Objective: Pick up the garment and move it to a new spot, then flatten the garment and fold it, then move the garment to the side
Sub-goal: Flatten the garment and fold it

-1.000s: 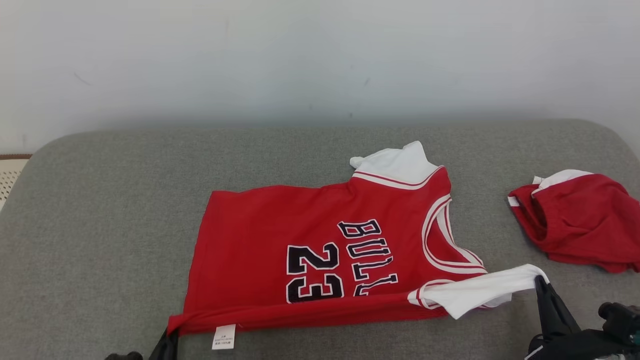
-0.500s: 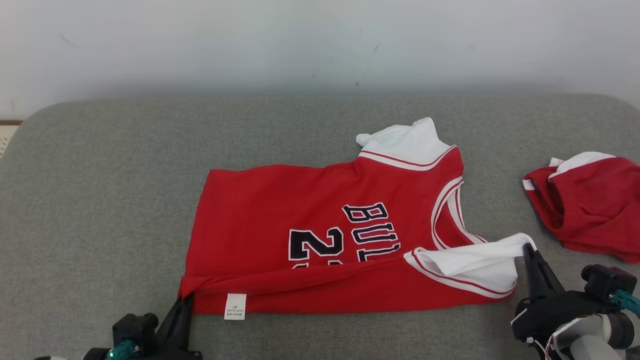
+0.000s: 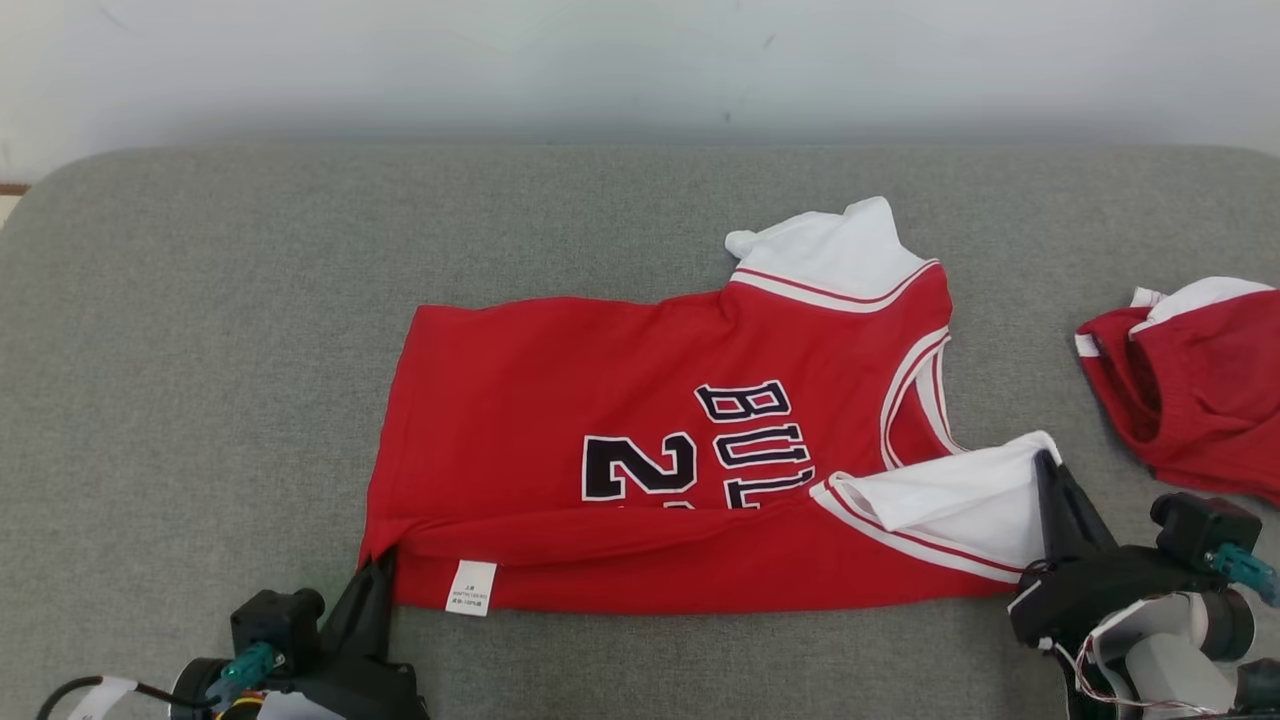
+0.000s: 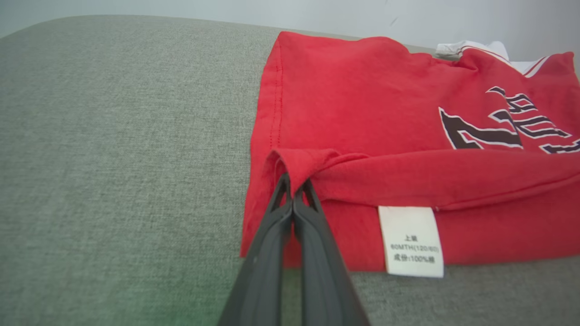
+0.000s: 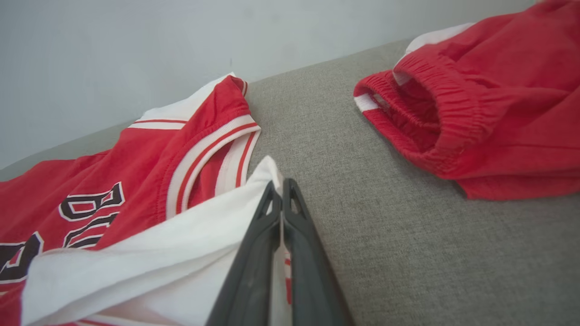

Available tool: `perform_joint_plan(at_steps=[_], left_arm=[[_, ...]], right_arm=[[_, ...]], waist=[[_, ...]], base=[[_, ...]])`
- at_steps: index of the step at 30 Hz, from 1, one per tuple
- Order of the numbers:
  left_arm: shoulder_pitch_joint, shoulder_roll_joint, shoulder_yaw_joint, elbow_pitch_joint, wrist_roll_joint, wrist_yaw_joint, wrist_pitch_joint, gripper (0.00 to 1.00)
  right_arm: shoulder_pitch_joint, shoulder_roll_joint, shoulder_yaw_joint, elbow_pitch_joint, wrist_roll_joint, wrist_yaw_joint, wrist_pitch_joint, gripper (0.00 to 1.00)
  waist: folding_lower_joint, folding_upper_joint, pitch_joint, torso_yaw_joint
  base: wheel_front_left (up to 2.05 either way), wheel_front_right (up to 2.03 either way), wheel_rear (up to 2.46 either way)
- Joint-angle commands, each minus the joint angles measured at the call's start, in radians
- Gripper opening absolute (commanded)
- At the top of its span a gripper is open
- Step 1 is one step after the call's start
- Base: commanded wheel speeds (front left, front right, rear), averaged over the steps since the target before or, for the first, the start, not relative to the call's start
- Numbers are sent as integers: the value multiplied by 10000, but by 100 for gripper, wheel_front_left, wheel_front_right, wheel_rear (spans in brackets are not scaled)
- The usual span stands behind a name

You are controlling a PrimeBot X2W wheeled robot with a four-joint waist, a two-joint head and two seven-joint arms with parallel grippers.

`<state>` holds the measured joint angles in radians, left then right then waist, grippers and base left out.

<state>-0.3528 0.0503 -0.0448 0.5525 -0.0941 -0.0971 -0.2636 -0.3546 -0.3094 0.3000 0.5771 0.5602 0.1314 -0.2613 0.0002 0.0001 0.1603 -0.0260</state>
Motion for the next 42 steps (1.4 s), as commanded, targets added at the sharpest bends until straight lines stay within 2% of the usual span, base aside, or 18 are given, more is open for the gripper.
perform_joint_plan(at_steps=[1,2,3,4,9,13,23,30,42], left_arm=[[-182,6,-33,-34,-207,86,-9,17],[-209,9,-35,-112,-232,120,-9,42],[-200,7,-53,-196,-245,161,-9,96],[-171,4,-74,-251,-294,211,-9,100],[-83,7,-21,-965,-227,640,-9,100],[234,6,15,-1128,-232,725,-9,100],[1455,3,257,-1510,-506,899,-9,100],[1938,6,250,-1576,-782,1043,-9,100],[1399,7,9,-1606,-772,958,-9,100]], right_arm=[[-130,95,-138,-14,-79,-15,-45,34],[-170,137,-213,-59,-94,-15,-45,69],[-222,169,-306,-143,-126,-15,-45,100],[-272,215,-404,-286,-140,-15,-46,100],[-125,437,-1263,-1504,-621,-15,-36,100],[259,560,-1621,-1776,-970,-15,-29,100],[1426,758,-1647,-1582,-1251,-14,-29,100],[1983,790,-1271,-1353,-1310,-14,-29,100],[1425,738,-913,-432,-1212,-14,-29,100]], waist=[[-2,-1,89,45],[-2,-1,112,57],[-2,-1,132,68],[-2,-1,159,81],[-2,-1,251,120],[-2,-1,150,155],[-2,-1,-530,24],[-2,-1,-643,-4],[-2,-1,-67,234]], base=[[0,0,0],[0,0,0],[0,0,0],[0,0,0],[0,0,0],[0,0,0],[0,0,0],[0,0,0],[0,0,0]])
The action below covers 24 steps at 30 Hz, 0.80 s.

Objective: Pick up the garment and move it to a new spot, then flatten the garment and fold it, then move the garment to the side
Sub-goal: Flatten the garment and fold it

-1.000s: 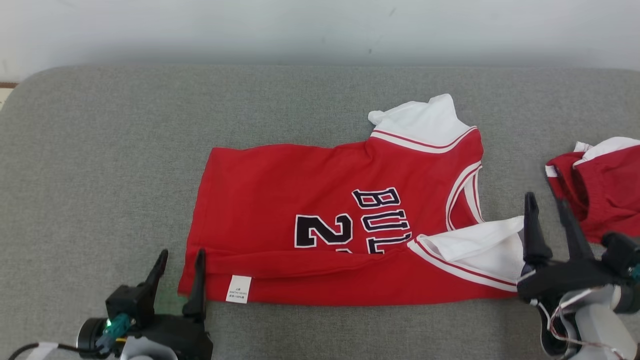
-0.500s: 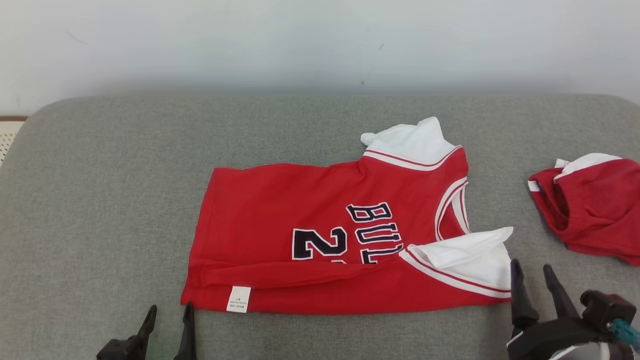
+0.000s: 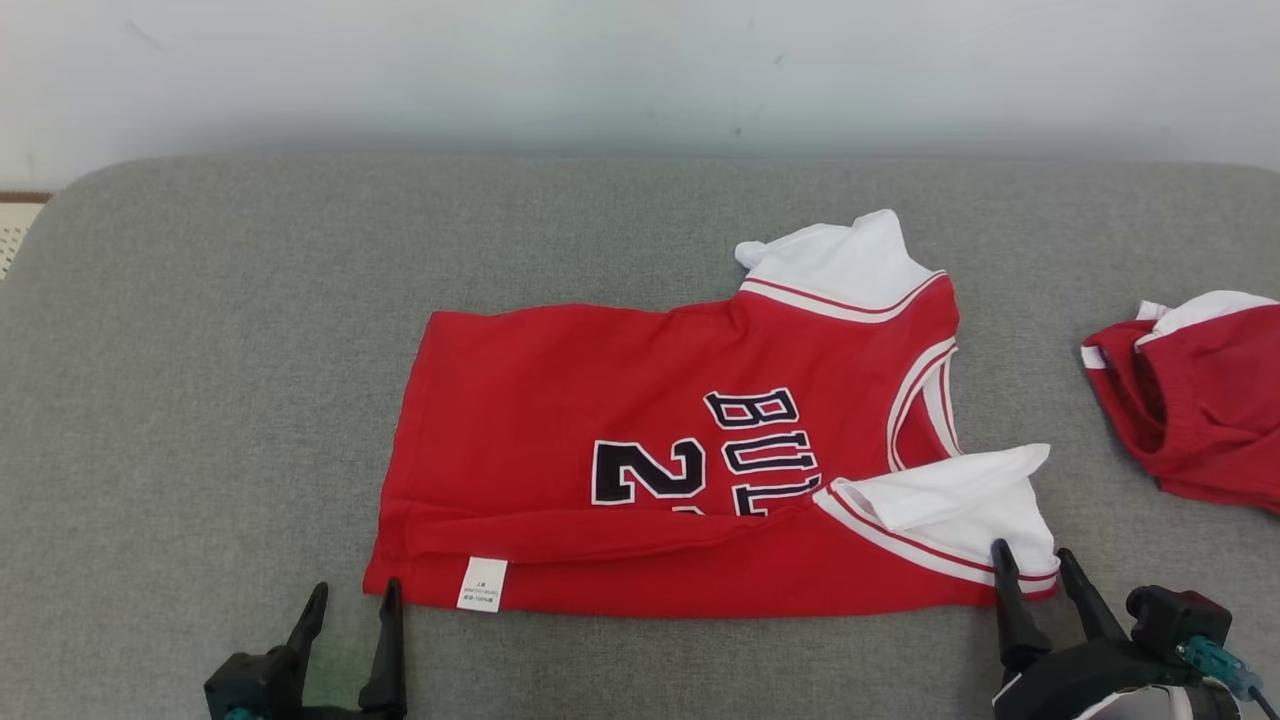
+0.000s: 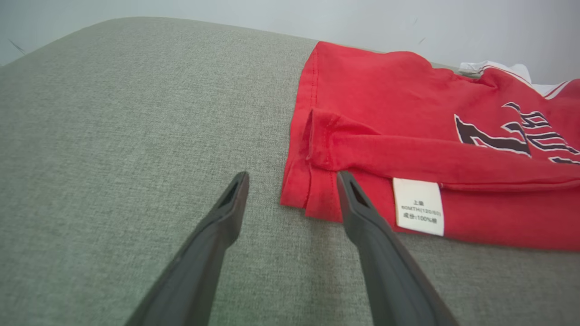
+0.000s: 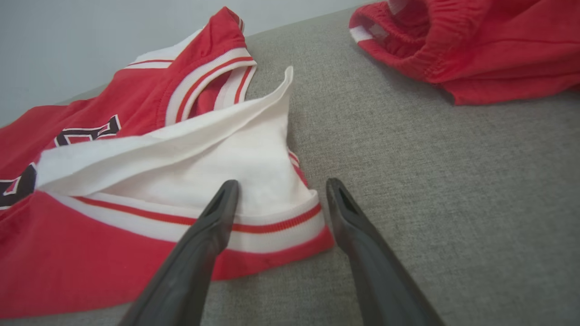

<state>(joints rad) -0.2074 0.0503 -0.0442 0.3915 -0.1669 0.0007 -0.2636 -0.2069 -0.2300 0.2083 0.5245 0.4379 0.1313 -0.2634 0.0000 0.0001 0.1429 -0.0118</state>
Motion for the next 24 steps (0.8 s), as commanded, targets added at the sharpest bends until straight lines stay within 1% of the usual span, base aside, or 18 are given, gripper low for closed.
perform_joint_plan(at_steps=[1,5,6,7,8,9,10,11,14,17,21,24], left_arm=[[-100,5,-22,5,-60,-37,-9,100],[-243,5,-125,-52,-136,-56,-8,100],[-243,5,-125,-52,-136,-56,-8,100],[-252,5,-152,-50,-167,-61,-8,100],[-274,7,-164,-64,-176,-64,-8,100],[-298,8,-175,-95,-224,-80,-8,100],[-313,5,-202,-124,-256,-108,-8,100],[-318,4,-238,-145,-273,-155,-8,100],[-264,11,-275,-140,-451,-235,-8,100],[-233,11,-176,-10,-871,-209,-8,100],[-376,11,-208,100,-1284,-489,-8,100],[-411,2,-218,160,-1546,-611,-8,100]], right_arm=[[-97,-60,-14,227,-10,-14,-8,100],[-308,-35,71,871,-121,-12,6,100],[-308,-35,71,871,-121,-12,6,100],[-346,-29,116,1047,-157,-12,15,95],[-387,-23,147,1160,-174,-14,39,77],[-406,1,159,1237,-169,-12,44,40],[-438,16,145,1296,-183,-12,46,13],[-463,23,120,1335,-202,-12,47,0],[-478,1,3,1320,-270,-14,44,0],[-484,-41,-1,1246,-285,-14,37,0],[-509,-64,23,1141,-298,-14,34,0],[-534,-42,104,1054,-327,-14,31,0]], waist=[[0,-1,138,113],[0,-1,263,208],[0,-1,263,208],[0,-1,285,228],[0,-1,299,242],[0,-1,314,248],[0,-1,329,252],[0,-1,336,251],[0,-1,342,226],[0,-1,345,179],[0,-1,385,111],[0,-1,425,36]], base=[[0,0,0],[0,0,0],[0,0,0],[0,0,0],[0,0,0],[0,0,0],[0,0,0],[0,0,0],[0,0,0],[0,0,0],[0,0,0],[0,0,0]])
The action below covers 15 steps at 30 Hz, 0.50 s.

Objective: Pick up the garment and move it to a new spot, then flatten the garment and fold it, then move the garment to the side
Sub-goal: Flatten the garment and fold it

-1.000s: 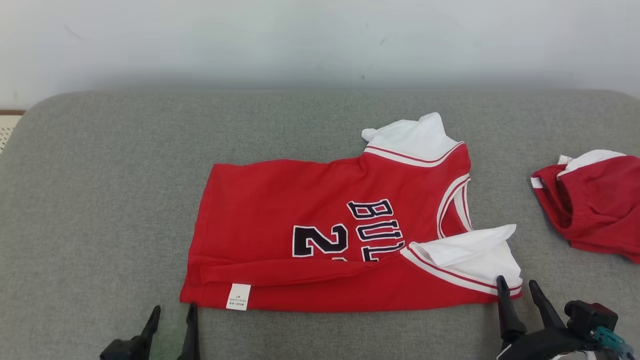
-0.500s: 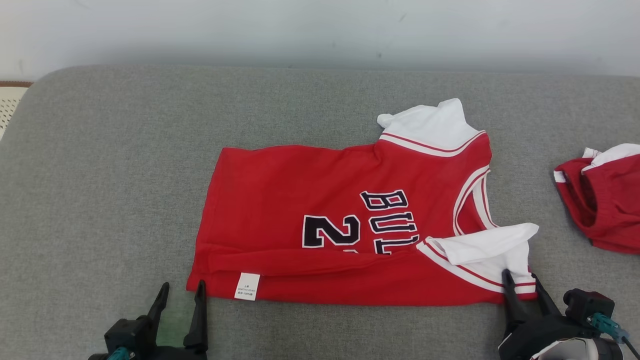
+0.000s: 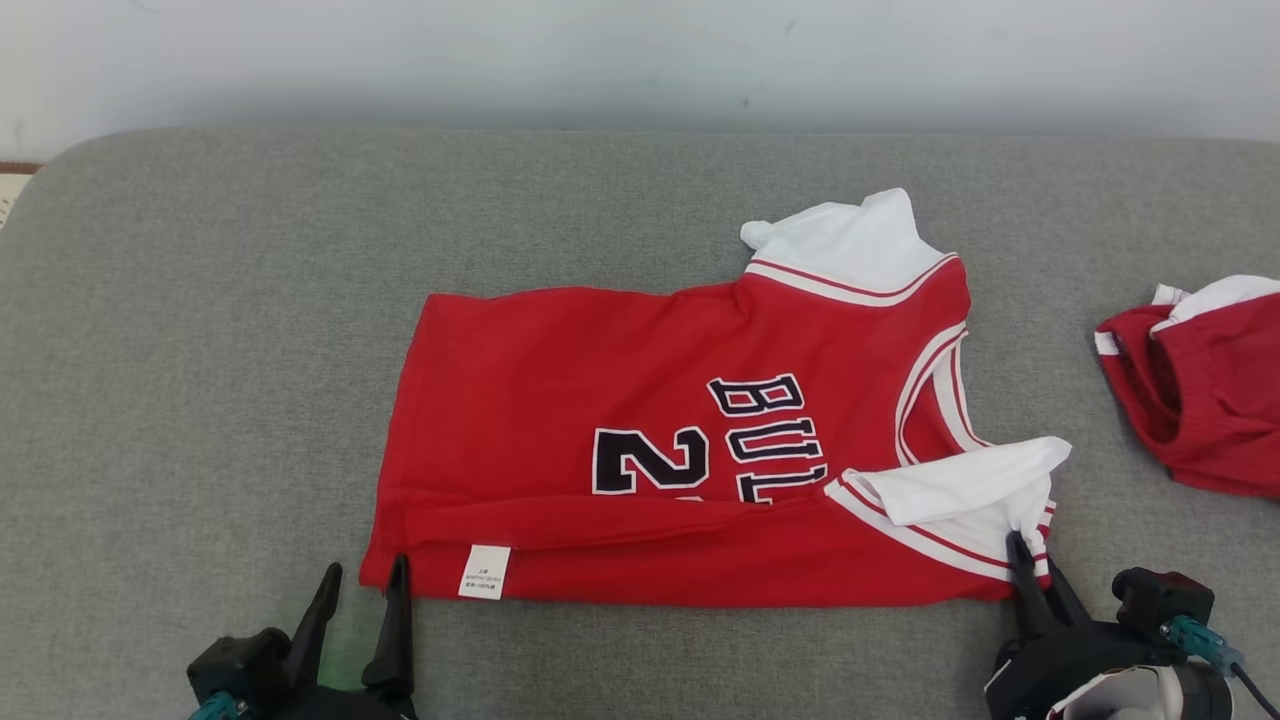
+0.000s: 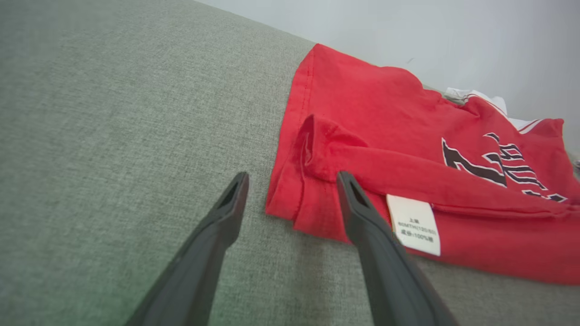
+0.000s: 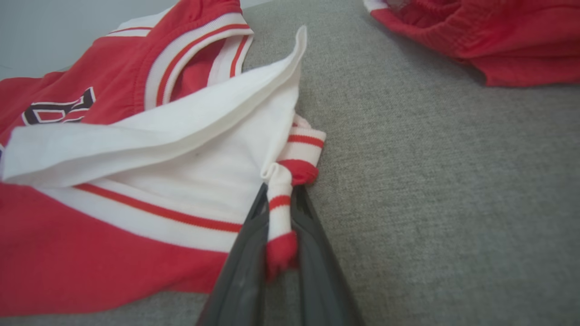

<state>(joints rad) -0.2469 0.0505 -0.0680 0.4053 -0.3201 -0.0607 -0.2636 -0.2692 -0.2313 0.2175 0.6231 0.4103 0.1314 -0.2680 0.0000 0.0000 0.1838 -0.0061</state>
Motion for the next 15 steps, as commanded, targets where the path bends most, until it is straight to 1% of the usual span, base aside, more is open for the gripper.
perform_joint_plan(at_steps=[1,9,10,11,12,13,15], left_arm=[[-20,6,4,90,-46,-27,-8,100],[-414,6,71,614,45,-99,-8,100],[-438,5,50,707,18,-144,-7,98],[-474,5,16,799,14,-165,-7,50],[-517,5,-35,892,14,-215,1,31],[-541,0,-79,986,-24,-252,1,0],[-541,2,-121,1064,-31,-289,1,0]], right_arm=[[72,-10,42,40,-48,-15,74,0],[-191,-22,212,-149,59,-15,55,0],[-202,-38,225,-163,77,-15,54,0],[-203,-39,248,-178,83,-15,54,0],[-188,-43,256,-190,97,-16,49,0],[-180,-45,269,-198,101,-16,48,0],[-166,-44,289,-204,119,-16,46,0]], waist=[[0,0,38,-56],[0,0,263,-379],[0,0,273,-410],[0,0,277,-448],[0,0,276,-471],[0,0,273,-490],[0,0,248,-513]], base=[[0,0,0],[0,0,0],[0,0,0],[0,0,0],[0,0,0],[0,0,0],[0,0,0]])
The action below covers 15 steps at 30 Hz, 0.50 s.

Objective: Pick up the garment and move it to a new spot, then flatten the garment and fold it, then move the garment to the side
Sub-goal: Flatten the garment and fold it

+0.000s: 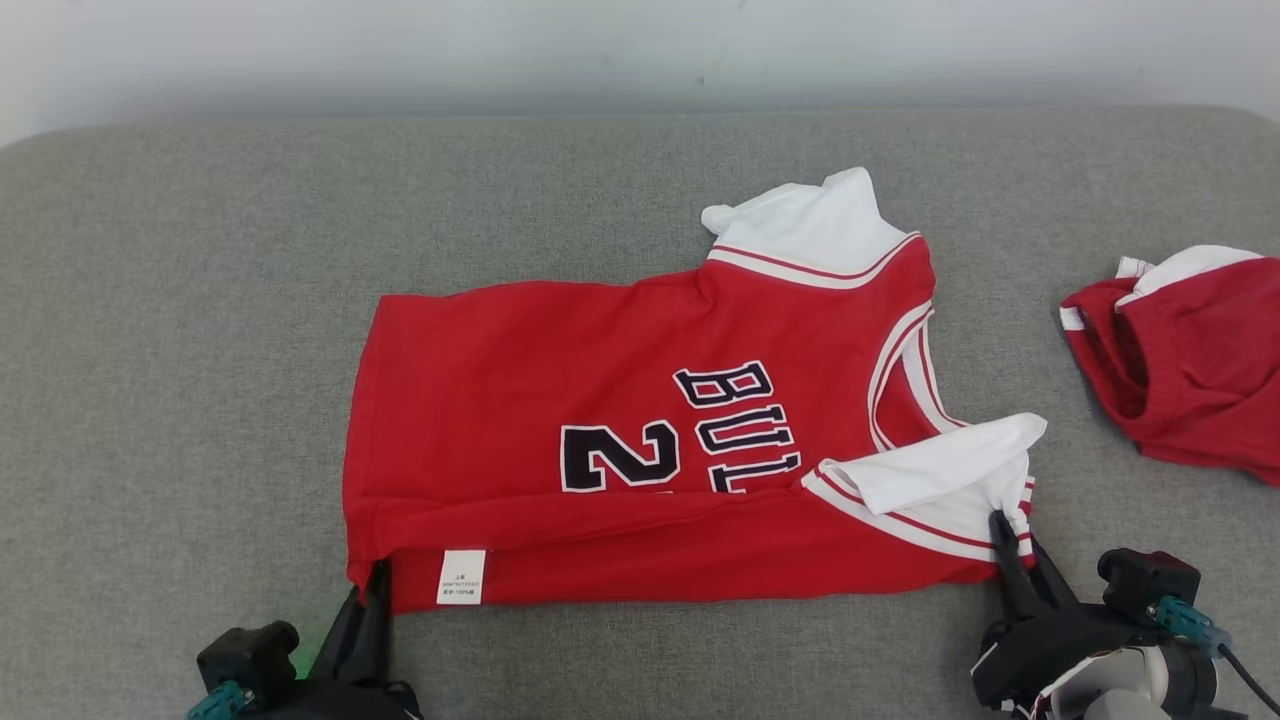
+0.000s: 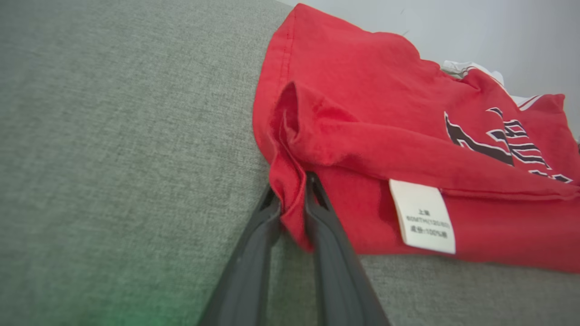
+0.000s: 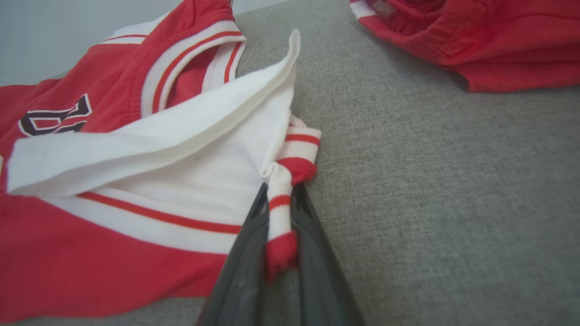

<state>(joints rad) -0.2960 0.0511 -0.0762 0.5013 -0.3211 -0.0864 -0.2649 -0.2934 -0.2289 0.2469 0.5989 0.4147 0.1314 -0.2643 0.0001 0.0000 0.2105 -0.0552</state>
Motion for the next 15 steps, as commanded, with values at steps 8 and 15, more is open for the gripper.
perform_joint_plan(at_steps=[8,15], left_arm=[[549,7,186,285,55,-14,11,0],[1217,28,373,576,271,-27,7,0]], right_arm=[[429,64,47,243,79,-16,8,0],[920,-24,382,505,328,-16,7,0]], waist=[[-1,0,-730,67],[-1,0,-1559,149]], base=[[0,0,0],[0,0,0]])
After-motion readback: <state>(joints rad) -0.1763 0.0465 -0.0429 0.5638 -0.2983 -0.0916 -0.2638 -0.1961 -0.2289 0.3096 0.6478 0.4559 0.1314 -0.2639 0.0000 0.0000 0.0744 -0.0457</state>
